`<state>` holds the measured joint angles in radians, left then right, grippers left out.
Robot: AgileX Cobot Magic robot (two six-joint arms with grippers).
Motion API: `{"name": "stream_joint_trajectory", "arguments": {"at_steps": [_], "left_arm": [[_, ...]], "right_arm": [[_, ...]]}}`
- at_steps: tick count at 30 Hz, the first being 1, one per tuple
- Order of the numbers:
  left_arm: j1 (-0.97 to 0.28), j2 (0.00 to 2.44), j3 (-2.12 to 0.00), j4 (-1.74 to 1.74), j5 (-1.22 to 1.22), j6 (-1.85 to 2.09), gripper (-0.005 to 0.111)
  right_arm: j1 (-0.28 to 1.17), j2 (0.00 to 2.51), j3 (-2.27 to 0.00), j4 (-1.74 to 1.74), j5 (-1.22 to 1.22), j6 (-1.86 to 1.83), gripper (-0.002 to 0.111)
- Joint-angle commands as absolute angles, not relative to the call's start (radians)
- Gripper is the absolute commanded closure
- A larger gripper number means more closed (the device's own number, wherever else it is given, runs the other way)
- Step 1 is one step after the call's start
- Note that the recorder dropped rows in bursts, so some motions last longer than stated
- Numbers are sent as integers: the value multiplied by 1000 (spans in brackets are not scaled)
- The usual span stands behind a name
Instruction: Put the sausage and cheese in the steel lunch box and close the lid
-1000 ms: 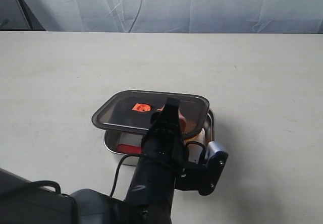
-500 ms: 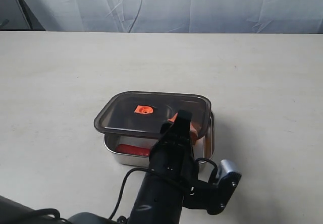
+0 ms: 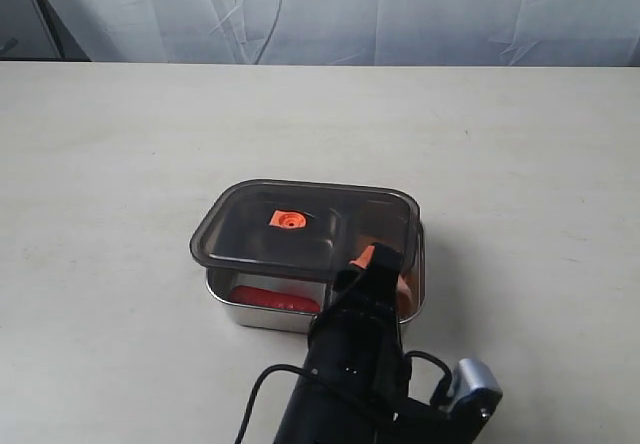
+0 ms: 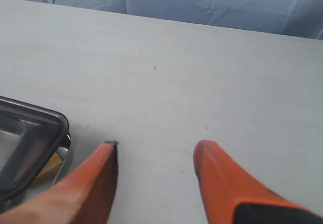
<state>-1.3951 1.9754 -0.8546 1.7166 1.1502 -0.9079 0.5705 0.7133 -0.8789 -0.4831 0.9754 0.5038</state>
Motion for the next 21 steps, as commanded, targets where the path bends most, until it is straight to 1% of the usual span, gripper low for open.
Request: {"name": "stream_joint_trajectory", "arguments": {"at_steps": [1, 12, 21], "left_arm": [[-1428, 1978, -859, 1695, 1175, -912, 53], [-1469, 1978, -861, 1700, 1221, -953, 53], [-1475, 1858, -878, 1616, 1221, -1094, 54]], "right_arm": [[571, 707, -873, -482, 962, 505, 60], [571, 707, -873, -477, 962, 505, 60], [571, 707, -873, -475, 962, 505, 60]]}}
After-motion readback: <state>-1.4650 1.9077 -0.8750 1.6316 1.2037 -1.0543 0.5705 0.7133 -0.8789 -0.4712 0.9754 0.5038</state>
